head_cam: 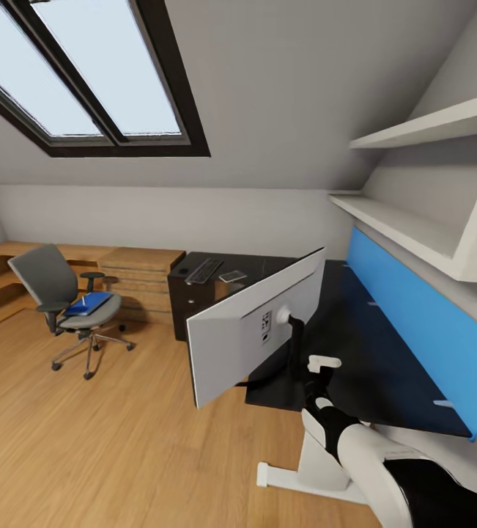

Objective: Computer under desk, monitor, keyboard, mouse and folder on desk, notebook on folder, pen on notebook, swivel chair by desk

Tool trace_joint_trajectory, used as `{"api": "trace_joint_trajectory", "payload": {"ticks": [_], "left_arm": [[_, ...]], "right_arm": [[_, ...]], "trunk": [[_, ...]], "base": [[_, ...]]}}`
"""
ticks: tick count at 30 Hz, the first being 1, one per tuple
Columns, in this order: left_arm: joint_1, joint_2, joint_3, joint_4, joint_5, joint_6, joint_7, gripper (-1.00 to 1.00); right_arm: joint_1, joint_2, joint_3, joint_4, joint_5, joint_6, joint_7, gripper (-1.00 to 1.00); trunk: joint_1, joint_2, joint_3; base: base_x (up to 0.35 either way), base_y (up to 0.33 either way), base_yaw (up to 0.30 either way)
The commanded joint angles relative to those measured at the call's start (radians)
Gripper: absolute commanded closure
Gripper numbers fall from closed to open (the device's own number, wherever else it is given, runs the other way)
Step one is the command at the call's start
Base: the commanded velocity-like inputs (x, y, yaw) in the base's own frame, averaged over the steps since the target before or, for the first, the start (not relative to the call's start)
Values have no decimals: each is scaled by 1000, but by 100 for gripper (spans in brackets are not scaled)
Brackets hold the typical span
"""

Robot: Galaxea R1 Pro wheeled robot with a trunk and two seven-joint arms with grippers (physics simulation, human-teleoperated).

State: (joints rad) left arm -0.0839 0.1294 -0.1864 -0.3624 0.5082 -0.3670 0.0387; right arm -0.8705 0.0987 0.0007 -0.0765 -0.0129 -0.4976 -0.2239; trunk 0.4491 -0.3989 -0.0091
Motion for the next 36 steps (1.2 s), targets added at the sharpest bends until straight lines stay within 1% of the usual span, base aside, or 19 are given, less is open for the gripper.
{"api": "trace_joint_trajectory", "payload": {"ticks": [1, 5, 6, 11, 16, 23, 31, 36], "left_arm": [[-1, 1, -8, 0, 7, -4, 4, -100], [-1, 1, -8, 0, 7, -5, 4, -100], [-1, 1, -8, 0, 8, -6, 4, -100], [-1, 1, -8, 0, 7, -7, 3, -100], [-1, 0, -9, 0, 7, -7, 3, -100], [-1, 0, -9, 0, 5, -7, 1, -100], [-1, -1, -10, 0, 4, -7, 1, -100], [-1, -1, -10, 0, 4, -7, 1, -100]], "right_arm": [[0, -2, 1, 2, 2, 2, -3, -100], [0, -4, 2, 3, 5, 42, -4, -100], [1, -6, 3, 3, 6, 98, -4, -100], [1, -7, 3, 3, 7, 133, -5, -100], [1, -20, 2, 2, 7, 197, -6, -100], [0, -23, 2, 1, 7, 210, -6, -100], [1, -24, 3, 0, 7, 212, -6, -100], [1, -24, 3, 1, 7, 211, -6, -100]], "trunk": [[1, -1, -1], [1, -1, -1], [1, -1, -1], [1, -1, -1], [1, -1, -1], [1, -1, -1], [1, -1, -1], [1, -1, -1]], "base": [[157, 0, 0], [74, 0, 0], [85, 0, 0], [168, 0, 0], [89, 0, 0], [229, 0, 0], [130, 0, 0], [48, 40, 0]]}}
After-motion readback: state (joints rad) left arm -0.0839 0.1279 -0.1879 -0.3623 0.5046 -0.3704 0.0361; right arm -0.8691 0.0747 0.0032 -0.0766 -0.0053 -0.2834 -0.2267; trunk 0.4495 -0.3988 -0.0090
